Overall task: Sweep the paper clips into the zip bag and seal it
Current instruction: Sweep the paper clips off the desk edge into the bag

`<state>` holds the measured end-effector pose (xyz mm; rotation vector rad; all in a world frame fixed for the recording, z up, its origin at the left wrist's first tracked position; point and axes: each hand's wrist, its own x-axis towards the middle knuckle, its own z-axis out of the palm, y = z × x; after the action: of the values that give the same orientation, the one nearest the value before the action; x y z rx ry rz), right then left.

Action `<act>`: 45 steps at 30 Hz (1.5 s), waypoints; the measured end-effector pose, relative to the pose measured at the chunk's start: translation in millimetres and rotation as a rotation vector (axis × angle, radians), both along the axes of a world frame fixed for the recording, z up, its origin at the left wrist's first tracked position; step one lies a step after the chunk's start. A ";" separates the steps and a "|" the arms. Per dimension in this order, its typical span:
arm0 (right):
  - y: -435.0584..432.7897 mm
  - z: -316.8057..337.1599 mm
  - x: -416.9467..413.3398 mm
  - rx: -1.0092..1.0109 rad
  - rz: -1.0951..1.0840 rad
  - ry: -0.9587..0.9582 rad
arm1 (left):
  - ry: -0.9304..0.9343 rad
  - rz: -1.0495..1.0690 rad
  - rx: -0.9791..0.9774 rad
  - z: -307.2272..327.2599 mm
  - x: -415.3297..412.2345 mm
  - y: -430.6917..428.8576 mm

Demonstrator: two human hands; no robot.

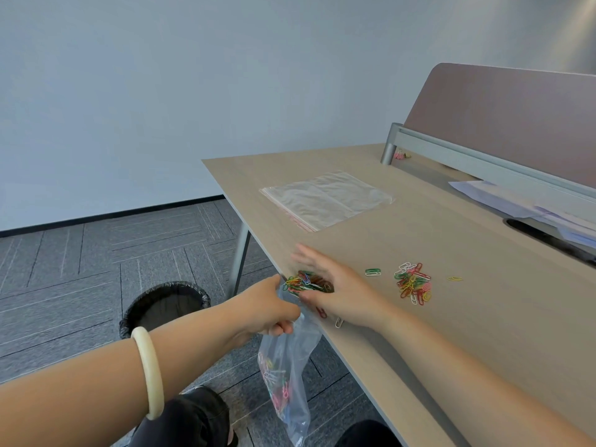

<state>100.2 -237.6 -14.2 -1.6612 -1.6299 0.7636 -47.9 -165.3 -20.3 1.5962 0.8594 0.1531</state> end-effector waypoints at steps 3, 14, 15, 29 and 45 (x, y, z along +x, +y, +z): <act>-6.1 12.1 14.5 0.027 -0.072 -0.001 | 0.005 0.001 0.006 -0.3 -0.4 1.0; -30.8 4.0 48.2 -0.156 0.034 -0.601 | 0.019 -0.018 0.020 3.4 -1.4 -2.4; -27.2 2.7 45.8 -0.148 0.035 -0.576 | 0.018 -0.016 0.019 4.1 -1.3 -2.7; 8.6 -3.8 18.6 -0.057 0.029 -0.024 | 0.015 0.010 0.016 13.6 -1.0 -2.9; -4.0 3.5 43.0 0.003 -0.039 -0.415 | 0.024 0.001 0.014 12.3 -4.1 -2.7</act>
<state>143.1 -241.6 -10.7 -1.9366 -1.8645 0.4117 -52.0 -168.0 -8.0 1.6133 0.8798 0.1412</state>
